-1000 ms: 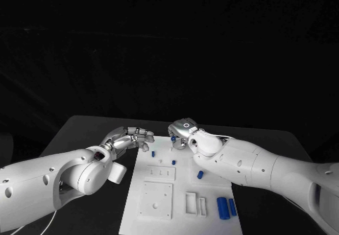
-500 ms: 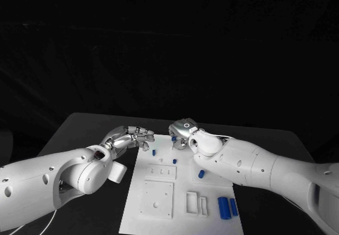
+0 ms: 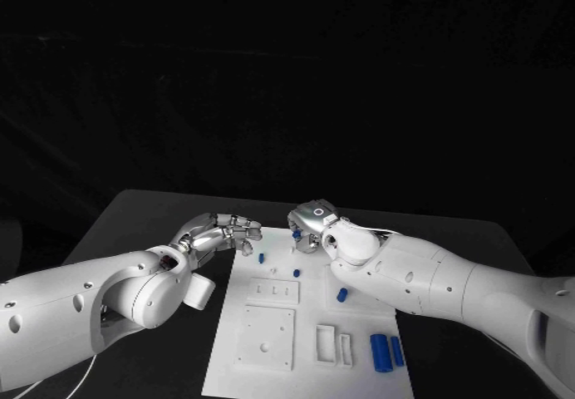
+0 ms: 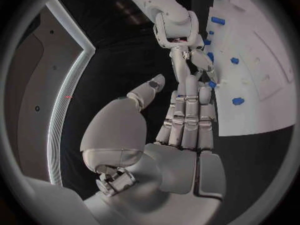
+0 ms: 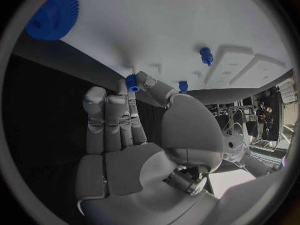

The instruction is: Assemble the parts on the task board

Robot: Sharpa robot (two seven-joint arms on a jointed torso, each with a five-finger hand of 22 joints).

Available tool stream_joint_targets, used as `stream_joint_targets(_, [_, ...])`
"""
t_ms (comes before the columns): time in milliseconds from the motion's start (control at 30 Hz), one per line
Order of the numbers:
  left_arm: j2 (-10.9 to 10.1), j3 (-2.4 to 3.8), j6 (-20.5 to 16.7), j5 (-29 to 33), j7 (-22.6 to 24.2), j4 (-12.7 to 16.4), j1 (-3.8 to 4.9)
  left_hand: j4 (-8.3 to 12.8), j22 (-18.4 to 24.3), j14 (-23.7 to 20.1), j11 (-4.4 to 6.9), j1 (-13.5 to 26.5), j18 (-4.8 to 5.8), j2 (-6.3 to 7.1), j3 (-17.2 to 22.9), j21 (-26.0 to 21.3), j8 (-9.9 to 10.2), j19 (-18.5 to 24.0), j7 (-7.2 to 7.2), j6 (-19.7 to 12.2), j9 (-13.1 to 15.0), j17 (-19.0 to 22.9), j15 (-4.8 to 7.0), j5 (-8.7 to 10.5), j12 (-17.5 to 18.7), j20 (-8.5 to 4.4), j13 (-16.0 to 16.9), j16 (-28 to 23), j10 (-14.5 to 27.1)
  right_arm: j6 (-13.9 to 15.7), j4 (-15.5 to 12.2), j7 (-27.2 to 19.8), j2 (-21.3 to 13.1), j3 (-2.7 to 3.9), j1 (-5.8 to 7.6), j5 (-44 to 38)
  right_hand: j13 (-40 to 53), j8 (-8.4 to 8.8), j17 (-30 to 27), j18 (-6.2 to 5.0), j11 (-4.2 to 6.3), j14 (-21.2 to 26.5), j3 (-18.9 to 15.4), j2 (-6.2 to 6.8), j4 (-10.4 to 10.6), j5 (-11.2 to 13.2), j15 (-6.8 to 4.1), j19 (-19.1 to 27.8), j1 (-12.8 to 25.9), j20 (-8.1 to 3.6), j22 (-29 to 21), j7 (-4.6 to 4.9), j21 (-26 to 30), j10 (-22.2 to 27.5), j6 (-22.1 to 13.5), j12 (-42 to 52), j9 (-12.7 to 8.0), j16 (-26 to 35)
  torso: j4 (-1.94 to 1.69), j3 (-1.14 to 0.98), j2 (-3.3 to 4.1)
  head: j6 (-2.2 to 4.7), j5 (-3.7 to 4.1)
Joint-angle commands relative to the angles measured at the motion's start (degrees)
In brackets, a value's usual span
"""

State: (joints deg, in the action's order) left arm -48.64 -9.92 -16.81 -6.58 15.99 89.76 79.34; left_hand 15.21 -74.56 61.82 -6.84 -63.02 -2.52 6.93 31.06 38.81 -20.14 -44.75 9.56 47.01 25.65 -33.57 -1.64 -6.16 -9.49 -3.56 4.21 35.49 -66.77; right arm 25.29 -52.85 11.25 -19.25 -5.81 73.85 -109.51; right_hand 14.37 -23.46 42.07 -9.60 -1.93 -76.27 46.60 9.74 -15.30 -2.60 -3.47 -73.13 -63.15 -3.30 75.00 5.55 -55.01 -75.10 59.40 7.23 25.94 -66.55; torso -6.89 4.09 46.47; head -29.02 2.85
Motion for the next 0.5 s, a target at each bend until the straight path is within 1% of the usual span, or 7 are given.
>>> stream_joint_targets(33, [0.0, 0.06, 0.5, 0.1, 0.3, 0.1, 0.12, -0.1, 0.1, -0.1, -0.19, 0.4, -0.59, 0.12, 0.3, 0.2, 0.4, 0.0, 0.23, 0.1, -0.1, 0.1, 0.07, 0.25, 0.3, -0.46, -0.1, -0.3, 0.0, -2.7, 0.2, 0.4, -0.1, -0.16, -0.25, -0.9, 0.2, -0.15, -0.1, -5.40, -0.13, 1.1, 0.4, 0.09, 0.0, -0.2, -0.88, 0.6, -0.6, -0.33, 1.2, -0.03, -0.4, -1.4, 0.4, 0.2, 3.1, -0.2, -0.04, 0.06, 0.07, 0.09, 0.08])
stream_joint_targets(267, [0.0, 0.06, 0.5, 0.1, 0.2, 0.0, 0.12, -0.1, 0.1, -0.1, -0.19, 0.4, -0.58, 0.13, 0.3, 0.3, 0.4, 0.0, 0.23, 0.1, -0.1, 0.1, 0.07, 0.26, 0.3, -0.47, -0.1, -0.2, 0.0, -3.0, 0.4, 0.4, -0.1, -0.18, -0.29, -0.9, 0.2, -0.11, -0.1, -5.40, -0.13, 1.1, 0.5, 0.15, 0.0, -0.2, -0.88, 0.7, -0.6, -0.33, 1.1, -0.03, -0.4, -1.4, 0.4, 0.2, 3.1, -0.3, -0.01, 0.07, 0.18, 0.14, 0.05])
stream_joint_targets(500, [0.0, 0.06, 0.6, 0.1, 0.2, -0.1, 0.12, -0.1, 0.1, -0.1, -0.19, 0.4, -0.58, 0.13, 0.3, 0.3, 0.4, 0.0, 0.23, 0.1, -0.1, 0.1, 0.07, 0.26, 0.4, -0.47, -0.1, -0.2, 0.0, -3.3, 0.1, 0.3, -0.3, -0.18, -0.34, -0.9, 0.3, -0.08, -0.1, -5.40, -0.13, 1.1, 0.6, 0.22, 0.1, -0.2, -0.88, 0.7, -0.6, -0.34, 1.1, -0.04, -0.4, -1.4, 0.4, 0.1, 3.2, -0.3, -0.03, 0.14, 0.22, 0.13, 0.05])
